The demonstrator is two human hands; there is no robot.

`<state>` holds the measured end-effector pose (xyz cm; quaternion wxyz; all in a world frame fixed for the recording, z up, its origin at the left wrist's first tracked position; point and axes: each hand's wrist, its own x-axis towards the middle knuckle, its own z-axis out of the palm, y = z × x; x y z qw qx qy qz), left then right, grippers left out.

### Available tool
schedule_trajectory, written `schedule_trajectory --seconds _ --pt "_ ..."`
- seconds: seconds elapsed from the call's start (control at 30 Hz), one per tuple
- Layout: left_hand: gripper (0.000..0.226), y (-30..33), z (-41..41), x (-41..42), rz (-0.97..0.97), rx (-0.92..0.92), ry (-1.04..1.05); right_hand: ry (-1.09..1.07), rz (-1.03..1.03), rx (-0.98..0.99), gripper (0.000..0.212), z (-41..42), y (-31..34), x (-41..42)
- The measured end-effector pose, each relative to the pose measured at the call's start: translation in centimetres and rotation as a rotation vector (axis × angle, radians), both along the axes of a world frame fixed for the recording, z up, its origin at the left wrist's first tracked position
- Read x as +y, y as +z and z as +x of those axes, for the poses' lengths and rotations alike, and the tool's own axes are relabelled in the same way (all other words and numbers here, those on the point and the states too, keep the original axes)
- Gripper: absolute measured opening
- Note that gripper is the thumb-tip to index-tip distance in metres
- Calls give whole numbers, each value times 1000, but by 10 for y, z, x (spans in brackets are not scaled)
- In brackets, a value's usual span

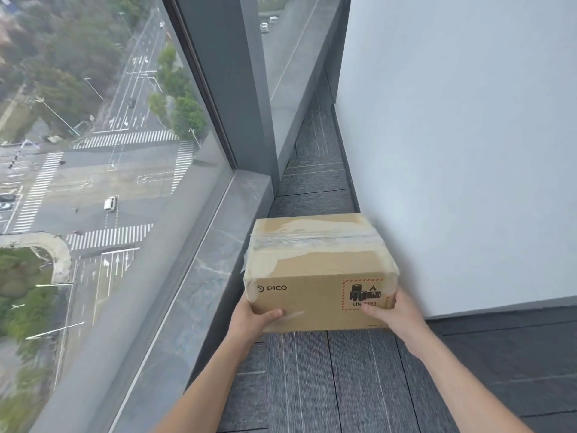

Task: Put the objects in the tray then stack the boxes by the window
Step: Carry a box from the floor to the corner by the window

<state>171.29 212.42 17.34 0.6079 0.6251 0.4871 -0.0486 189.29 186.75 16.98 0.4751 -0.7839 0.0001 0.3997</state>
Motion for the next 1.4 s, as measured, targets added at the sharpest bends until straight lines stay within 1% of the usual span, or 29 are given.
schedule_trajectory --seconds 0.1,0.2,0.37,0.47,0.57,0.7,0.8,0.9,1.0,1.1,1.17,1.23,1.33,1.4 --pt "61 -52 7 11 63 -42 -9 6 1 -54 54 6 -44 9" --pt "64 -86 20 18 116 -87 -19 31 2 -96 51 18 -75 16" --pt "66 -145 31 26 168 -87 -10 5 -70 -142 46 31 -133 24" --pt "61 -160 35 26 173 -57 -1 -28 -98 -138 40 39 -152 31" --pt "55 -170 40 26 162 12 -15 -53 -109 -88 31 48 -167 34" --pt "63 -187 45 24 157 39 -43 -70 -91 -9 38 51 -185 34" --pt "64 -190 45 24 163 49 -62 -126 -96 13 45 49 -189 37" --pt "62 -191 44 26 176 72 -82 -161 -96 31 44 48 -192 40" --pt "67 -191 45 26 186 87 -95 -186 -106 56 50 45 -189 43" --pt "68 -188 43 24 214 112 -123 -182 -162 -7 60 40 -186 43" --pt "59 -181 40 23 244 157 -165 -140 -262 -106 72 34 -182 40" --pt "56 -170 37 20 263 206 -217 -60 -344 -168 76 24 -165 39" --pt "69 -143 31 12 255 279 -315 94 -441 -151 65 9 -130 37" --pt "67 -118 26 3 275 329 -405 183 -487 -139 62 -1 -102 34"
